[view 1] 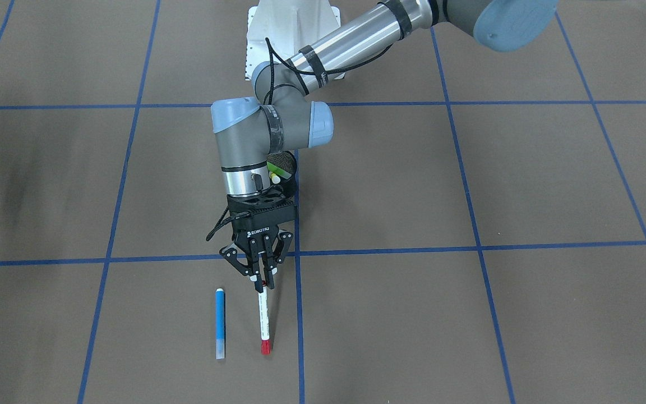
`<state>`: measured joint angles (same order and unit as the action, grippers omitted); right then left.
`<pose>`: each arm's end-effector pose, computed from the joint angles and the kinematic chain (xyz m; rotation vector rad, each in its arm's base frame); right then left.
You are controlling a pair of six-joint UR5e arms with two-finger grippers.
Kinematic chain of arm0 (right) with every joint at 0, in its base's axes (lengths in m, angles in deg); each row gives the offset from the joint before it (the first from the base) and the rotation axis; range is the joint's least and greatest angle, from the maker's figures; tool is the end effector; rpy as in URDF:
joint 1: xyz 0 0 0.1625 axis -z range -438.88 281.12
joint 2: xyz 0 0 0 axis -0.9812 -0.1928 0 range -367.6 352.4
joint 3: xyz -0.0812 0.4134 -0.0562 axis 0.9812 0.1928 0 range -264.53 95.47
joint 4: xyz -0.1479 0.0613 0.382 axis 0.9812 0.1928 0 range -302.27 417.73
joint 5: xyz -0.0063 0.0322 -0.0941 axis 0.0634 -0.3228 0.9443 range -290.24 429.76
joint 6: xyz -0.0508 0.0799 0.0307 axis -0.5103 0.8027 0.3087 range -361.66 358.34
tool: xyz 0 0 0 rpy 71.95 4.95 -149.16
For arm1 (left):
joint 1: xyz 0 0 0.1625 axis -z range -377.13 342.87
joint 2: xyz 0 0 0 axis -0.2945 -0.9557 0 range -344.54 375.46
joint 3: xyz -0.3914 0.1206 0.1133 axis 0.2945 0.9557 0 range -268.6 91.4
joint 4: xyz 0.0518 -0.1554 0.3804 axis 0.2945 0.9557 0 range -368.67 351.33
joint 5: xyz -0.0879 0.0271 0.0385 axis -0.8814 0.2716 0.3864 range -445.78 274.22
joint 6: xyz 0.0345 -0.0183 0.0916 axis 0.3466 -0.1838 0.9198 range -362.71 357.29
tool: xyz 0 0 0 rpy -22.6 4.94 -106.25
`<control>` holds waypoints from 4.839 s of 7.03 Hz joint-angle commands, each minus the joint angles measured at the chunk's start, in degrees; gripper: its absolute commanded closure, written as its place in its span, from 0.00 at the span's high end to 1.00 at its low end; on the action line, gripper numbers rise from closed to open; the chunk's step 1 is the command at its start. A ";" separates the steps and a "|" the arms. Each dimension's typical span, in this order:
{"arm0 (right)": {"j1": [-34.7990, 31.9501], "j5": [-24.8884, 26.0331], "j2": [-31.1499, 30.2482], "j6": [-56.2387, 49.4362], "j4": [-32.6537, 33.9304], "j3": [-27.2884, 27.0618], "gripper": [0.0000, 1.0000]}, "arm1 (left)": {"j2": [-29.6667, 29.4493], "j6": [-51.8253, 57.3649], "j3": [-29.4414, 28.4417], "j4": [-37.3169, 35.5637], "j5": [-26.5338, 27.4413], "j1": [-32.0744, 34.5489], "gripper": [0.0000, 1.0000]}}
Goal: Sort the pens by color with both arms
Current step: 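Lower the red-capped marker beside the blue marker and open the left gripper, then withdraw the left gripper while the right gripper moves toward the cup, then close the right gripper on the green marker in the cup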
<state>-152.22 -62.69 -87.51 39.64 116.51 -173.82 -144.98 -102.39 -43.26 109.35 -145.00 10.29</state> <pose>-0.1044 -0.5792 0.5080 0.2464 -0.9451 0.1331 0.6977 -0.5694 0.1043 0.6513 0.8535 -0.8379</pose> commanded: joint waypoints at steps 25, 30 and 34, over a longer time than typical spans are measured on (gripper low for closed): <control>37.39 9.67 17.16 33.57 2.22 -9.59 0.64 | 47.42 35.17 57.85 -7.37 -49.68 27.60 0.99; 37.39 9.49 18.66 37.79 2.13 -8.18 0.61 | 47.42 35.17 57.85 -7.55 -49.68 27.43 0.99; 37.39 9.49 19.01 37.79 2.04 -7.30 0.20 | 47.51 35.17 57.94 -7.55 -49.59 27.43 0.99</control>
<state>-114.81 -53.20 -68.66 77.44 118.56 -181.41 -97.54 -67.22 14.66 101.81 -194.59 37.72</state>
